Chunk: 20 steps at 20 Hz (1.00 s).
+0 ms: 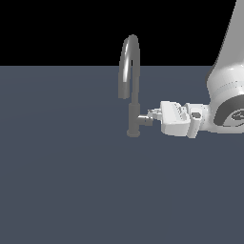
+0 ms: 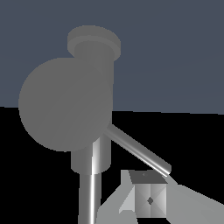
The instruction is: Turn on the faucet by rotating a designated handle.
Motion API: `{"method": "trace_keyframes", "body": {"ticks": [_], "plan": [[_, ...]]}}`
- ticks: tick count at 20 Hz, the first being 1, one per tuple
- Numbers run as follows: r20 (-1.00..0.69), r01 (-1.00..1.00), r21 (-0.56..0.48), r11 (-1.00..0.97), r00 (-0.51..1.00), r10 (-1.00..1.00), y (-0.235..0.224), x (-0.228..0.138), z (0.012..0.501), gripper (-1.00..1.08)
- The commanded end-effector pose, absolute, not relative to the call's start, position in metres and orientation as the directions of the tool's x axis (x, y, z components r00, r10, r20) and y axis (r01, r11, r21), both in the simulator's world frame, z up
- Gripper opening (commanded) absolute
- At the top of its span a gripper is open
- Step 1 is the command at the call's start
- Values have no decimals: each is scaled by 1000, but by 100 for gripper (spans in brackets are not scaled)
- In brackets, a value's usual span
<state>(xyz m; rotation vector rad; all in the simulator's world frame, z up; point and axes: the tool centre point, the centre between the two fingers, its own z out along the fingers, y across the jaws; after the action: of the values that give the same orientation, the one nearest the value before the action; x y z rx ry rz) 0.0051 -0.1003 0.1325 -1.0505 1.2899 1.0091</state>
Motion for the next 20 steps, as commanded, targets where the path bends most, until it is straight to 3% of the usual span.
{"method": "trace_keyframes", "body": {"ticks": [1,3,4,12,14,20], "plan": [[-1000,-972,-3,235,3,-1,-97,-10,106,-100],[-1000,-972,0,234,0,0,-96,-14,100,-100],[-999,-972,-35,233,35,-5,-99,-2,122,-100],[-1000,-972,-2,234,2,0,-96,-13,70,-100],[-999,-972,-38,231,39,-2,-99,-3,93,-100],[-1000,-972,-19,233,19,-1,-99,0,66,-100]]}}
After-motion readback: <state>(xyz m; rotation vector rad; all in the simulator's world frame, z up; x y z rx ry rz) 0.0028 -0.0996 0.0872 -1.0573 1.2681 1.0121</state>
